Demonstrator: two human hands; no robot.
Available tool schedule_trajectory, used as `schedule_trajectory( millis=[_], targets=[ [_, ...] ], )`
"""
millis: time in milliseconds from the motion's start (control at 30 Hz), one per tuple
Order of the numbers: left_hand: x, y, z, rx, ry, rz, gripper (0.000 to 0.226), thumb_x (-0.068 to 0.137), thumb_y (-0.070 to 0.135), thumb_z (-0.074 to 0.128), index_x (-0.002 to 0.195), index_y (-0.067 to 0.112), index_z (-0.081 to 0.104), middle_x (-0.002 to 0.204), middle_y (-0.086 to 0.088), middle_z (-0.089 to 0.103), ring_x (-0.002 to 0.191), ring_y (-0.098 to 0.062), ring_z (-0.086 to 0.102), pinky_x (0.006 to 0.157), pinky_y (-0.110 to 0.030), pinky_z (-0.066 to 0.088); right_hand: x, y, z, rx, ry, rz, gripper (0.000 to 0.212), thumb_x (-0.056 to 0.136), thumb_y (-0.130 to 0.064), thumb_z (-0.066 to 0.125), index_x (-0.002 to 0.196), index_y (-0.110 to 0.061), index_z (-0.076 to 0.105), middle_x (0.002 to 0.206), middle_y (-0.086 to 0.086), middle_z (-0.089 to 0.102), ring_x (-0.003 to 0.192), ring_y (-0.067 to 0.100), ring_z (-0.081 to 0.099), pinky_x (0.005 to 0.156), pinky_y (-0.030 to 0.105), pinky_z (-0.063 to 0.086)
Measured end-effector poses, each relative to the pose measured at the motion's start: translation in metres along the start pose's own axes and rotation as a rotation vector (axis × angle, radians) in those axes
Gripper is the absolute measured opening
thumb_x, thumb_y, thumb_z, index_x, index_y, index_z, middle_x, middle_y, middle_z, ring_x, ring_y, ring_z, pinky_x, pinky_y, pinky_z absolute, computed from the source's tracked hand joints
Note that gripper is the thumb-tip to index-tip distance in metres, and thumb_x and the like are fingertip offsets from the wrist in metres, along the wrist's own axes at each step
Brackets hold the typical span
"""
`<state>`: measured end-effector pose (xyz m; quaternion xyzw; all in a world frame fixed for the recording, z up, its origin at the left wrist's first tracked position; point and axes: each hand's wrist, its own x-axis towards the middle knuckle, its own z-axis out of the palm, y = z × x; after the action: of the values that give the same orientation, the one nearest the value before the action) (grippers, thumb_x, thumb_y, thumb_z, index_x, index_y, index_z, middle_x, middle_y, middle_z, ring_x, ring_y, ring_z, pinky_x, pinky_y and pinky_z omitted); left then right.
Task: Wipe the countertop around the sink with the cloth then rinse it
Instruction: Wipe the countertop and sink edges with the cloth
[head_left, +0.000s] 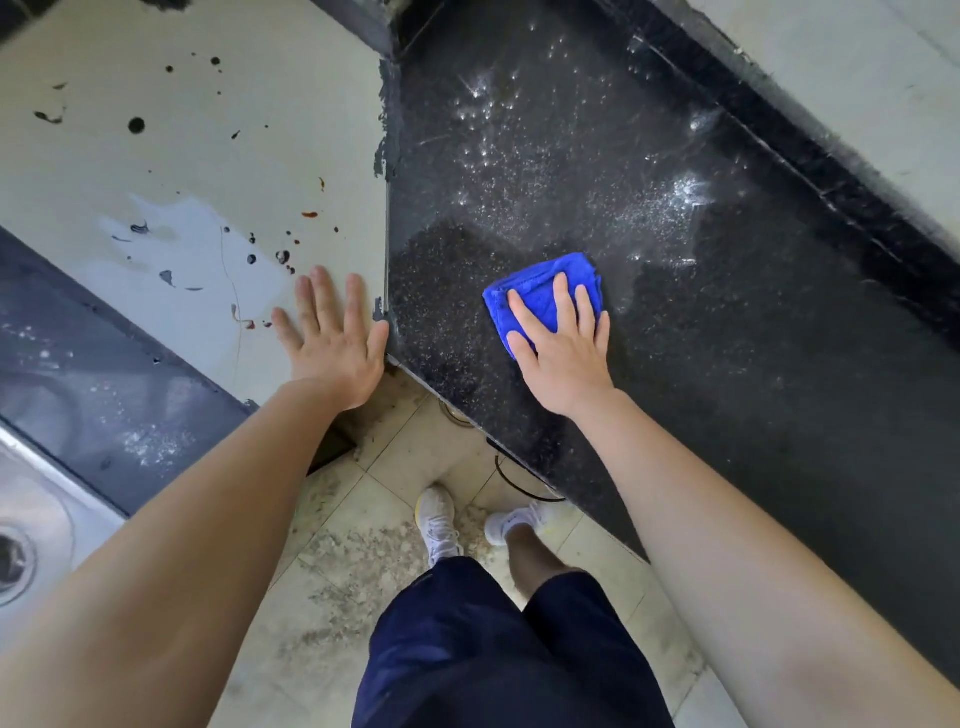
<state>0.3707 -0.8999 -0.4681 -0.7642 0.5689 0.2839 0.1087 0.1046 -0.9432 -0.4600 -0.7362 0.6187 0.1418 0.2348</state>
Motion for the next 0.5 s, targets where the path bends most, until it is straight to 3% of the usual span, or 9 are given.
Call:
schedule_trajectory(
  millis=[267,500],
  targets=[
    [-0.001,0.002,-0.002,0.019,-0.038,-0.037,0.075,0.095,0.069,0.001,0.153,0.03,-0.027,0.157,-0.007,-0.039,0.143,-0.025,-0.038,0.117,-0.055,-0.02,-0.005,0.035,0.0,0.026,0.048,-0.059,0.053,0.104,-0.059,0.019,0.156,-0.053,0.007,0.168,0.001,-0.013,0.154,0.027,-0.012,0.124,0.055,-0.002],
    [-0.01,0.01,-0.001,0.014,0.023,-0.049,0.101,0.08,0.088,-0.004,0.156,0.025,-0.02,0.161,-0.009,-0.031,0.147,-0.023,-0.032,0.119,-0.057,-0.016,-0.05,0.141,0.01,0.116,0.074,0.23,0.054,0.103,-0.061,0.018,0.154,-0.054,0.006,0.168,-0.001,-0.017,0.154,0.025,-0.013,0.124,0.054,-0.002]
  ],
)
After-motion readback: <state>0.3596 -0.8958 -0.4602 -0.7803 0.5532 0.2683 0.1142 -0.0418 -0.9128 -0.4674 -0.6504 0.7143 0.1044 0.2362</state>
